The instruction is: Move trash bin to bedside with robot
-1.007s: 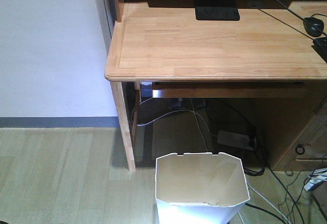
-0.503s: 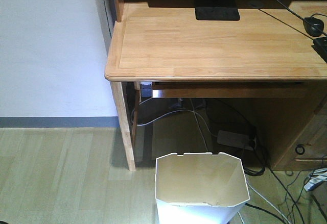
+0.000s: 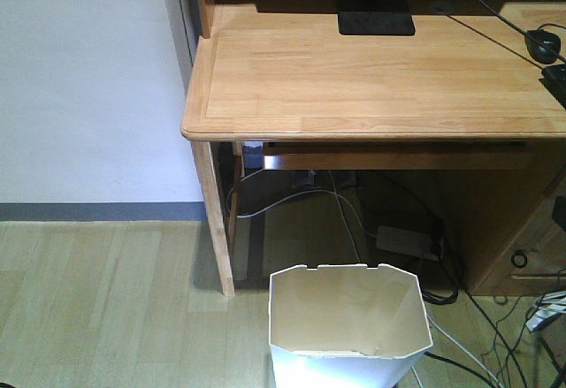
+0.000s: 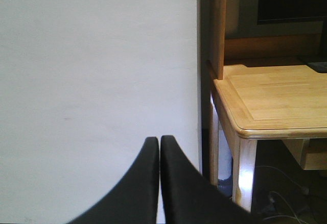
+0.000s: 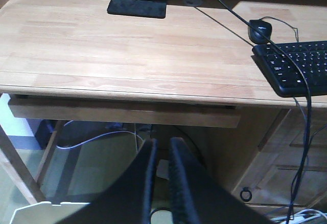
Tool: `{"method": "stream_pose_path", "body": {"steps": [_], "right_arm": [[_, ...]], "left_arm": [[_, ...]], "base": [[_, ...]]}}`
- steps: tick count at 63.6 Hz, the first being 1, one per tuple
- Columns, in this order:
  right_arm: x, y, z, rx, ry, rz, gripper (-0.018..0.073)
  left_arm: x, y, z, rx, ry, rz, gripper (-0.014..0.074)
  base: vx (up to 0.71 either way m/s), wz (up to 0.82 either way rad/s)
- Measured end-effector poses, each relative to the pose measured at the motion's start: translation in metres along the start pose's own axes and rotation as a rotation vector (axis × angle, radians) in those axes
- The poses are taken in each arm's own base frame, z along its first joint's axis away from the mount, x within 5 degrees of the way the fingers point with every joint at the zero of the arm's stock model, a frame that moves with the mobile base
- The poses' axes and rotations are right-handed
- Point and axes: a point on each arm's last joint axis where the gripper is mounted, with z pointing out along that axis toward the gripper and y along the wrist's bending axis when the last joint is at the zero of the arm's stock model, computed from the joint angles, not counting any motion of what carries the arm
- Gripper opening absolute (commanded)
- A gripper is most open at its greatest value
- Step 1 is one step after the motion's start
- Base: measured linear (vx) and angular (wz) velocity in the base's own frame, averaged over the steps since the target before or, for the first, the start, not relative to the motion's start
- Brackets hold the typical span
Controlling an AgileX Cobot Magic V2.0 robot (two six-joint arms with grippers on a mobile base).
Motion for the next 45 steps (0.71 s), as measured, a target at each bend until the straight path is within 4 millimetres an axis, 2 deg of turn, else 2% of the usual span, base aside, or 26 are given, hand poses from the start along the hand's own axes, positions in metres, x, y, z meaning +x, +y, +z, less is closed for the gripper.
{"method": "stream_pose_path", "body": {"steps": [12,18,38,45], "right_arm": [[0.0,-0.0006,0.0,0.007,0.0,-0.017,0.0463],[0.0,-0.0007,0.0,0.007,0.0,-0.018,0.0538],[-0.0001,-0.0004,0.0004,0.005,0.003,-0.004,0.056],[-0.0066,-0.0005,0.006,0.004,0.023,-0.003,0.056]], "left_arm": [[0.0,0.0,0.0,0.0,0.0,0.0,-0.0006],[0.0,0.0,0.0,0.0,0.0,0.0,-0.0006],[0.0,0.0,0.0,0.0,0.0,0.0,-0.0006],[0.0,0.0,0.0,0.0,0.0,0.0,-0.0006]], "base": [[0.0,0.0],[0.0,0.0],[0.0,0.0],[0.0,0.0]]}}
